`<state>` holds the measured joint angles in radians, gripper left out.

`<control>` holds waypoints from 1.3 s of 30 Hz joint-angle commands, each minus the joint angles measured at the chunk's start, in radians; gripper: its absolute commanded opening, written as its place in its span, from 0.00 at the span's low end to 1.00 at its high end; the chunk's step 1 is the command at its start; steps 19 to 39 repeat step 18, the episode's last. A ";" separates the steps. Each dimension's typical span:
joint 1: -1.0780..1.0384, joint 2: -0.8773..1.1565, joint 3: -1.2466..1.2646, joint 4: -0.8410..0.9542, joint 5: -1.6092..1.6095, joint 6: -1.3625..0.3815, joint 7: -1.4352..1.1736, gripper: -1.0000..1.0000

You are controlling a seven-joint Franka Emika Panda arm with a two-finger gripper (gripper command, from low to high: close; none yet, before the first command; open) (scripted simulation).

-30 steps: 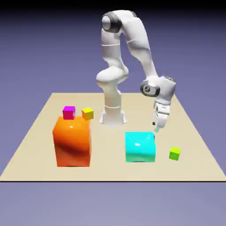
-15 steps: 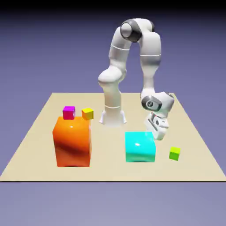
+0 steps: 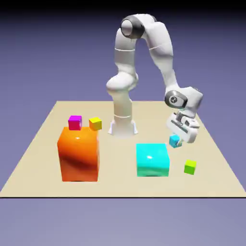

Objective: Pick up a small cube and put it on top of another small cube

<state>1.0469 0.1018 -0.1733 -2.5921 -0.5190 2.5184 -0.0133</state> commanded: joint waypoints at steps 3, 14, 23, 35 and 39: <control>-0.014 0.038 -0.002 0.084 -0.013 -0.005 -0.130 0.00; -0.047 0.269 -0.046 0.232 -0.101 0.143 -0.263 0.00; -0.043 0.196 -0.029 0.223 -0.072 0.078 -0.290 1.00; -0.043 0.196 -0.029 0.223 -0.072 0.078 -0.290 1.00; -0.043 0.196 -0.029 0.223 -0.072 0.078 -0.290 1.00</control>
